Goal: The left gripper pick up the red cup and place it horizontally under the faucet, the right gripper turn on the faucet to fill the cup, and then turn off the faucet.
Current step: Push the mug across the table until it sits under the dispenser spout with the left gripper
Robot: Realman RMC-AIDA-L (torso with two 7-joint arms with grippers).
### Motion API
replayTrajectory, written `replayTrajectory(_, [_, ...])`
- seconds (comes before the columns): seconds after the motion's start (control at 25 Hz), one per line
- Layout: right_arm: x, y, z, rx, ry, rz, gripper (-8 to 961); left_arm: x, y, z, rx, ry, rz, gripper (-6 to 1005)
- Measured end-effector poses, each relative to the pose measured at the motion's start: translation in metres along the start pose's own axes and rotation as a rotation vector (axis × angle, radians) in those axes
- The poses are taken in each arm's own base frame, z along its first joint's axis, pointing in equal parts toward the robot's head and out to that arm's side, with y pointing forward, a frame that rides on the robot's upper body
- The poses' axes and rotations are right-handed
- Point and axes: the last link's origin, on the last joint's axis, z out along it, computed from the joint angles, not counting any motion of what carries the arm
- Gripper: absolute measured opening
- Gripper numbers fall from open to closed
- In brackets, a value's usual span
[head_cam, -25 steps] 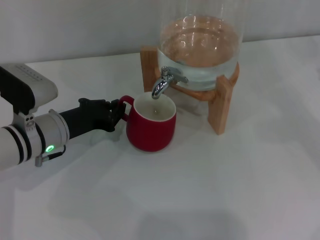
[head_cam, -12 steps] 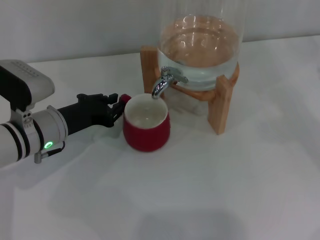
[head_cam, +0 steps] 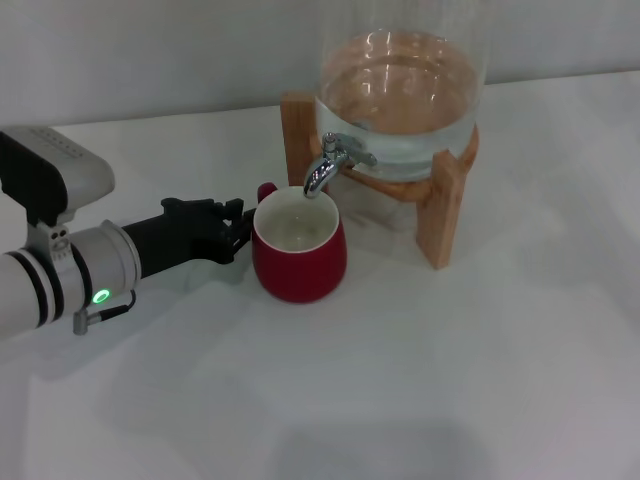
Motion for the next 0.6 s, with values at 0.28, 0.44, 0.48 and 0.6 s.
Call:
replayTrajectory(0.28, [0.001, -0.002, -0.003, 0.006, 0.002, 0.002, 720, 0.001, 0.0, 0.0, -0.002, 0.001, -0.005, 255])
replayTrajectory(0.44, [0.001, -0.003, -0.005, 0.011, 0.0, 0.003, 721, -0.003, -0.001, -0.004, 0.005, 0.002, -0.031, 257])
replayTrajectory(0.48, [0.001, -0.003, -0.005, 0.012, 0.0, 0.003, 721, -0.004, -0.002, -0.005, 0.007, 0.004, -0.034, 258])
replayTrajectory(0.6, [0.001, -0.003, -0.005, 0.012, 0.0, 0.003, 721, -0.008, -0.004, -0.012, 0.018, 0.018, -0.039, 260])
